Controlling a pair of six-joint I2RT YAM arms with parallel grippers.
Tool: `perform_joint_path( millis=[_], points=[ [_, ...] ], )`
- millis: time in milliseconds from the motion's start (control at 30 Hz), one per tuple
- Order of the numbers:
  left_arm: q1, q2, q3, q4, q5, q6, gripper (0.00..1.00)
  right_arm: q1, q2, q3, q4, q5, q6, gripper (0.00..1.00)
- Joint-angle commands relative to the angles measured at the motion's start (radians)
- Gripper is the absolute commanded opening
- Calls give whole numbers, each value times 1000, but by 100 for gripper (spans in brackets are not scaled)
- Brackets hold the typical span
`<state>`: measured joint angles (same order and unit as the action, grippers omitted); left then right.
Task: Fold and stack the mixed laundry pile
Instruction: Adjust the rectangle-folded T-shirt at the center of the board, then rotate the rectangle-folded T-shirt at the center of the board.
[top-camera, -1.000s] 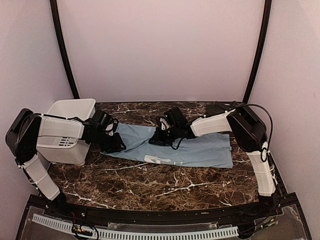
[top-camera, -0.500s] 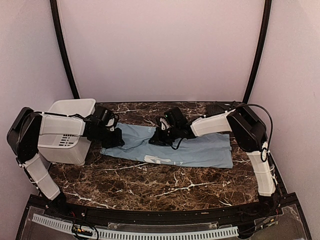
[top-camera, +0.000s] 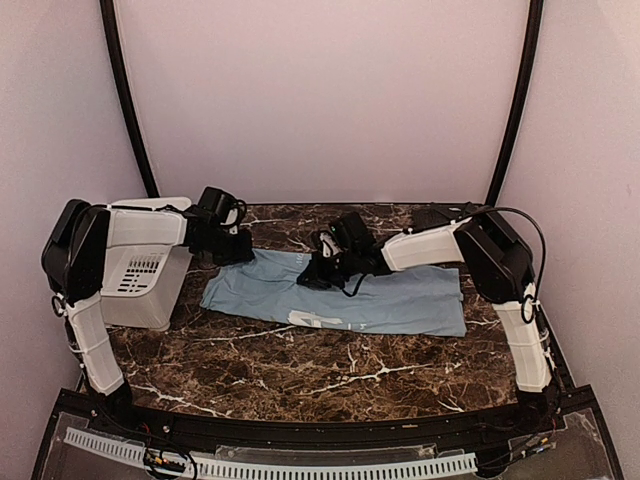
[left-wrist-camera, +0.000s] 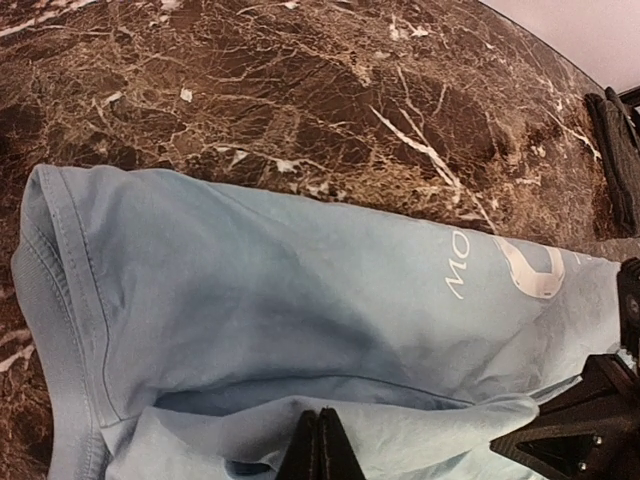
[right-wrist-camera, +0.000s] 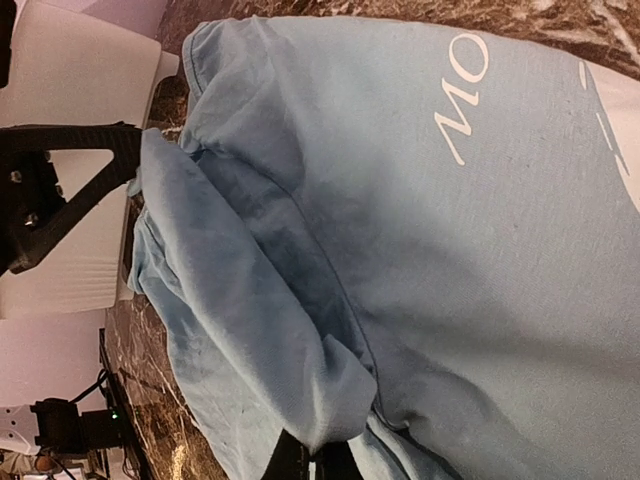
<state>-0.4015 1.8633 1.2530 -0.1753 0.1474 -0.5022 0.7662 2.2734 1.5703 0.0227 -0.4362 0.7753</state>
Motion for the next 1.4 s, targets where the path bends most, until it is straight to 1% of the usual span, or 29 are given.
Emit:
perform_joint_path(
  millis=[0,133,167,200,267,300,333,367,400,433,467,533,567,600,700,733,800,867,1000,1100,1233,1367],
  points=[
    [15,48,42,-5,-28,40,0,-21,13,36,37,-7,-7,0],
    [18,97,82,9,-51,52,0,-33,30,63,25,-2,-8,0],
    [18,104,91,22,-47,54,0,-36,36,74,11,3,-10,2],
    [19,118,96,28,-44,56,0,-39,41,85,-3,9,-12,5],
    [19,137,113,35,-32,60,1,-45,41,91,-16,12,-12,15],
    [21,143,126,34,-23,63,7,-49,36,88,-19,18,-12,22],
    [22,146,131,31,-22,64,10,-55,27,79,-20,22,-13,26],
    [23,144,139,22,-23,63,16,-60,14,64,-19,23,-16,30],
    [27,134,143,18,-30,58,20,-66,-4,46,-31,24,-18,35],
    [29,125,143,14,-34,57,26,-73,-23,25,-49,27,-24,42],
    [32,106,142,11,-46,59,29,-81,-46,-2,-53,28,-33,48],
    [33,67,143,-12,-89,72,40,-99,-101,-63,-55,23,-58,59],
    [33,54,142,-28,-97,78,43,-108,-146,-94,-61,28,-74,64],
    [33,26,136,-37,-102,86,48,-119,-182,-123,-72,35,-99,68],
    [25,-36,115,-94,-70,96,56,-151,-292,-207,-127,76,-181,77],
    [12,-49,91,-108,-62,106,66,-160,-325,-233,-153,80,-210,79],
    [-10,-82,49,-121,-51,112,73,-179,-377,-277,-212,84,-265,80],
    [-36,-108,11,-139,-55,106,75,-188,-426,-326,-267,78,-316,80],
    [-87,-127,-48,-165,-55,92,76,-196,-532,-447,-334,103,-349,80],
    [-125,-116,-94,-164,-59,84,76,-208,-592,-548,-322,108,-328,79],
    [-130,-63,-108,-159,-76,50,75,-239,-571,-618,-279,98,-303,78],
    [-125,37,-38,-200,-114,44,74,-261,-500,-650,-262,79,-303,77]
  ],
)
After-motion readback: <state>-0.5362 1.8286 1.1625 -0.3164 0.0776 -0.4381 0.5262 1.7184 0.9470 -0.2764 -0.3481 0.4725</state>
